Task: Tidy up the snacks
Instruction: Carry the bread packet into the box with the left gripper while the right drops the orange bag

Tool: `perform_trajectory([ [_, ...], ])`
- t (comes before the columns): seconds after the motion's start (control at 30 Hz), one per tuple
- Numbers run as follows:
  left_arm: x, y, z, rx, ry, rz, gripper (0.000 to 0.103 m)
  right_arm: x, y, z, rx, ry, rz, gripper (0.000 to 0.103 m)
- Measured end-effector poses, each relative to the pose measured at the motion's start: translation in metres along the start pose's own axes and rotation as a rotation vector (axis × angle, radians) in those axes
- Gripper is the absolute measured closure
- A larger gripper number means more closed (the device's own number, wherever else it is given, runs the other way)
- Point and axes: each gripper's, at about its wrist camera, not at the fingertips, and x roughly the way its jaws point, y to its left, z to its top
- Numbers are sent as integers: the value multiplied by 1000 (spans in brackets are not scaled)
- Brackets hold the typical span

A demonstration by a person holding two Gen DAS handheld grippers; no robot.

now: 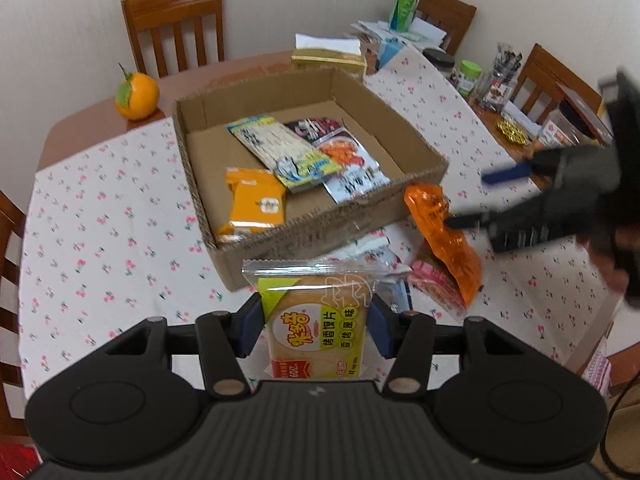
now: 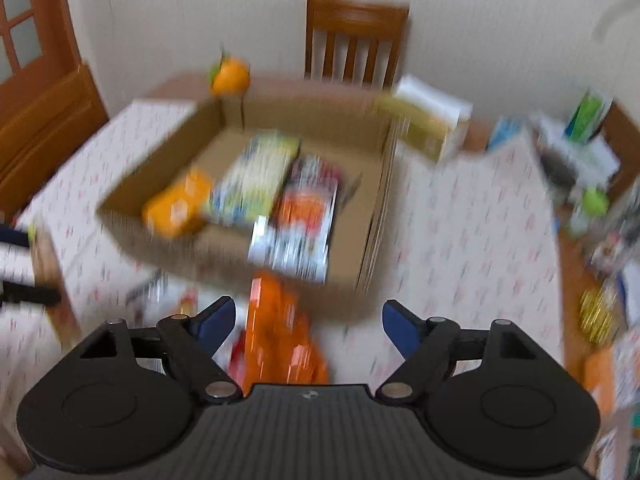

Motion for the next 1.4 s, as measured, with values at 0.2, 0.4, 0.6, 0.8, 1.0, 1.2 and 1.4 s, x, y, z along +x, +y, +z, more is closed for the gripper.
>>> perform_trajectory([
  [0.2,7,-6,-3,7,34,-8,50,28,0,-43,108,58,28,19],
  [0.4,9,-10,-1,23,47,-7,50,44,-1,-46,138,23,70,19],
  [0.6,7,-13,-2,26,48,-9,50,49,-5,-45,136,36,103,37],
  [0.8,2,-11,1,14,38,-5,50,23,0,-41,92,37,72,41],
  [1.0,-7,-11,8,21,11,-6,50,-18,0,-19,37,-48,64,41],
  [1.2,-12,-8,22,39,-17,-6,50,-30,-4,33,3,-174,51,41],
  [1.4,-13,1,50,52,-53,14,50,-2,-9,82,-2,-212,37,32],
])
